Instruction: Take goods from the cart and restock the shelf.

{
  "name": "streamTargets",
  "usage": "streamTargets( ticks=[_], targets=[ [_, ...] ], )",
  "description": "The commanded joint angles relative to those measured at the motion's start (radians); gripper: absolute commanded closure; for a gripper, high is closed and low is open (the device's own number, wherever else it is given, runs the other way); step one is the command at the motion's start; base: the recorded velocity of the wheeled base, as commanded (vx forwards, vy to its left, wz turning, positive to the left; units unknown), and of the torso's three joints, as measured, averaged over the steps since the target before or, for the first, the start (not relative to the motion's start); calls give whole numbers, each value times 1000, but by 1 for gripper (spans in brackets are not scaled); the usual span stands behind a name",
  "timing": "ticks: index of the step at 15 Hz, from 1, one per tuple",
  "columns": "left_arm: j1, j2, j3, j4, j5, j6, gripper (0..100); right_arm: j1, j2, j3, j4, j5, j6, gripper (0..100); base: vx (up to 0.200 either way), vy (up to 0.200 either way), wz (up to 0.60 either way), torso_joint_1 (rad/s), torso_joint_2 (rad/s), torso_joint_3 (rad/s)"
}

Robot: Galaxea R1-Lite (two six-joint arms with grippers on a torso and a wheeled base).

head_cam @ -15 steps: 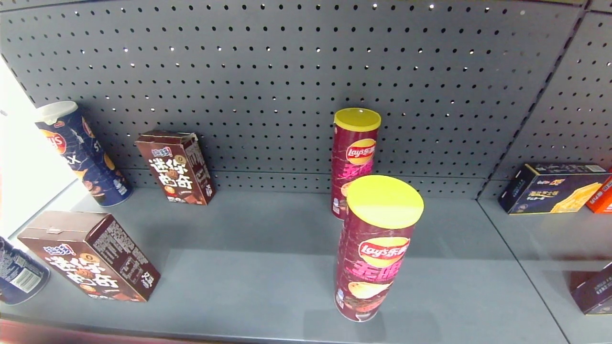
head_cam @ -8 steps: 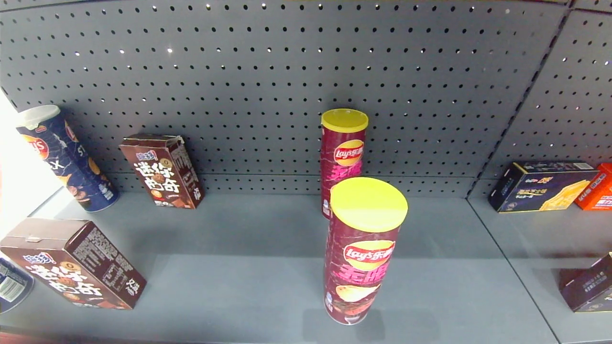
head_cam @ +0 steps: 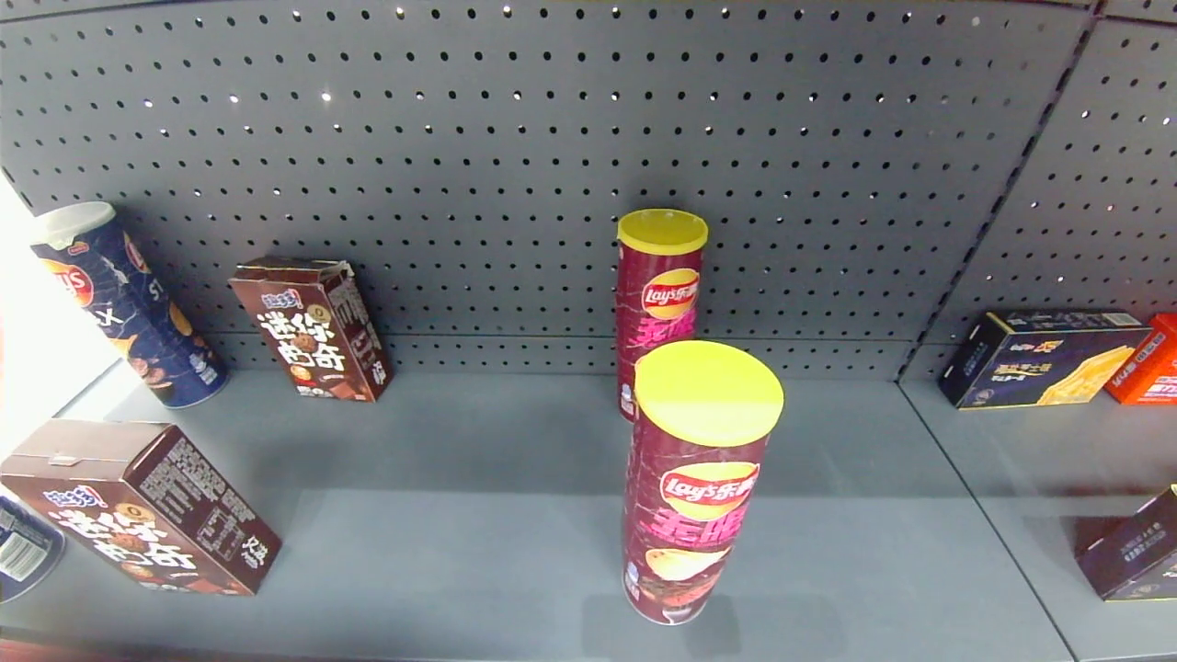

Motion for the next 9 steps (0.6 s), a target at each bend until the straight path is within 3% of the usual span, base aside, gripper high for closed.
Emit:
streamTargets(
  ticks=[1,4,6,9],
  targets=[
    [0,0,0,0,0,-1,0,0,3,0,0,0,0,0,0,0,0,0,0,0],
    [0,0,0,0,0,-1,0,0,3,0,0,0,0,0,0,0,0,0,0,0],
    [0,0,0,0,-2,2,0,0,3,0,0,0,0,0,0,-200,0,2,0,0],
    [0,0,0,0,-2,1,0,0,3,0,0,0,0,0,0,0,0,0,0,0]
  ],
)
